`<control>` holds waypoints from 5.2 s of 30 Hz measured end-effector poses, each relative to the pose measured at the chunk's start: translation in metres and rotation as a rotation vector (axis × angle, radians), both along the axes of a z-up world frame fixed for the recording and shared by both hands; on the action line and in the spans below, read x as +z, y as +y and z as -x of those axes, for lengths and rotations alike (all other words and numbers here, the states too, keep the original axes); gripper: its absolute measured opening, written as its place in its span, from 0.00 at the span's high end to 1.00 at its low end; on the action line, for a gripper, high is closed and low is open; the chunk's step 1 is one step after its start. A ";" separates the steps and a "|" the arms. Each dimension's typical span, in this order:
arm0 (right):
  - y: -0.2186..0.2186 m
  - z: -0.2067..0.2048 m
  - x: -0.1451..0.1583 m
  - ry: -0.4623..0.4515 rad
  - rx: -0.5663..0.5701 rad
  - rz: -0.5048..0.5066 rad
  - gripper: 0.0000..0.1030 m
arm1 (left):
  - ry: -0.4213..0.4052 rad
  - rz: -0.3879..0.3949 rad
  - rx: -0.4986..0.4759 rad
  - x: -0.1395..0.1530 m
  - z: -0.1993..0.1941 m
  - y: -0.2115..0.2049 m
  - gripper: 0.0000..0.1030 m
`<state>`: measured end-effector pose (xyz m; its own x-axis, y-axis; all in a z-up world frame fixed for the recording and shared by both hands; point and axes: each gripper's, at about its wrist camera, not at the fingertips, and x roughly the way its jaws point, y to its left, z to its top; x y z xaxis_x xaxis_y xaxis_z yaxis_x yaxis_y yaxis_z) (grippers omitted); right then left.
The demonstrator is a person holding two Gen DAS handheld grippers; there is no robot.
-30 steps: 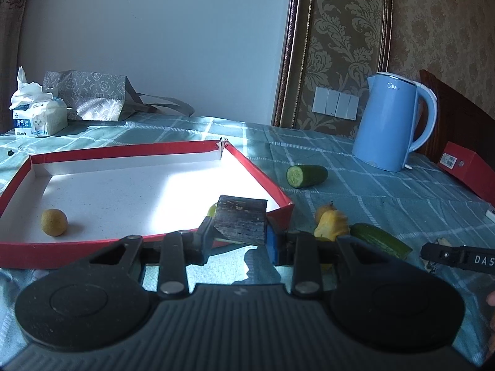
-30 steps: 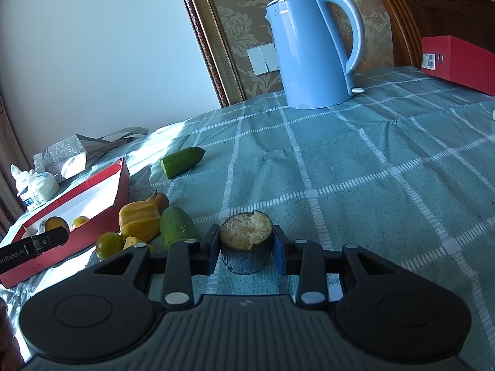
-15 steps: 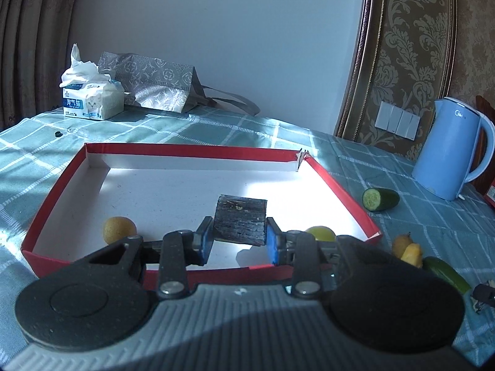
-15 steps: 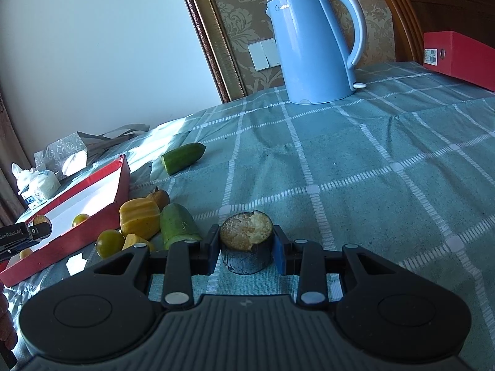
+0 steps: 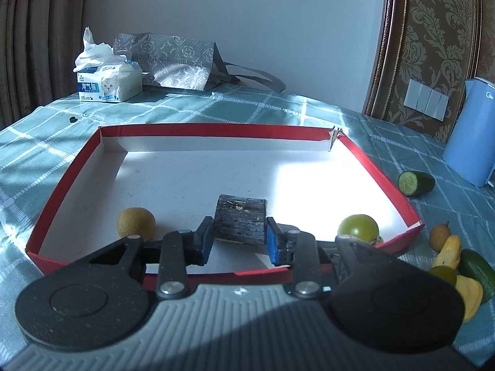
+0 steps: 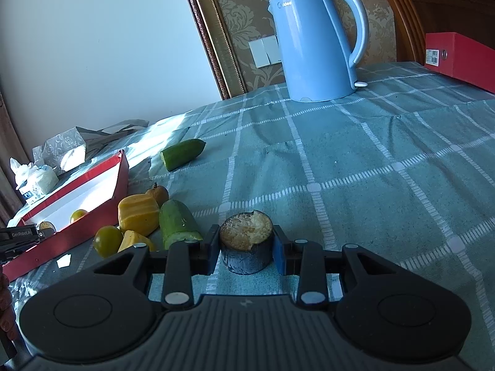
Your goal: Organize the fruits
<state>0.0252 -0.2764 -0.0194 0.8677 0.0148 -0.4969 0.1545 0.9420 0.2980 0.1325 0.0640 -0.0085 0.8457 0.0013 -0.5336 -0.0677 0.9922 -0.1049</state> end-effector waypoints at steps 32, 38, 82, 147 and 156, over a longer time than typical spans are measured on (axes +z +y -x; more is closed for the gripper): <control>0.035 -0.019 0.034 -0.115 0.082 0.078 0.67 | -0.134 -0.139 -0.054 0.007 0.044 -0.023 0.00; 0.062 -0.045 0.047 -0.120 0.185 0.073 0.67 | -0.148 -0.159 -0.122 0.007 0.059 -0.034 0.00; 0.128 -0.111 0.044 -0.067 0.342 0.163 0.62 | -0.035 -0.014 0.153 0.001 0.078 0.007 0.00; 0.015 -0.051 -0.002 0.025 0.251 0.028 0.62 | -0.109 -0.145 -0.318 0.001 0.052 -0.113 0.11; 0.015 -0.039 0.007 -0.058 0.157 0.118 0.71 | -0.095 -0.066 -0.357 0.001 0.051 -0.104 0.12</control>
<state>0.0641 -0.2614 -0.0125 0.8865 0.0972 -0.4523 -0.0116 0.9820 0.1884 0.0820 -0.0405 -0.0074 0.8448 -0.2705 -0.4617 0.2903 0.9565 -0.0292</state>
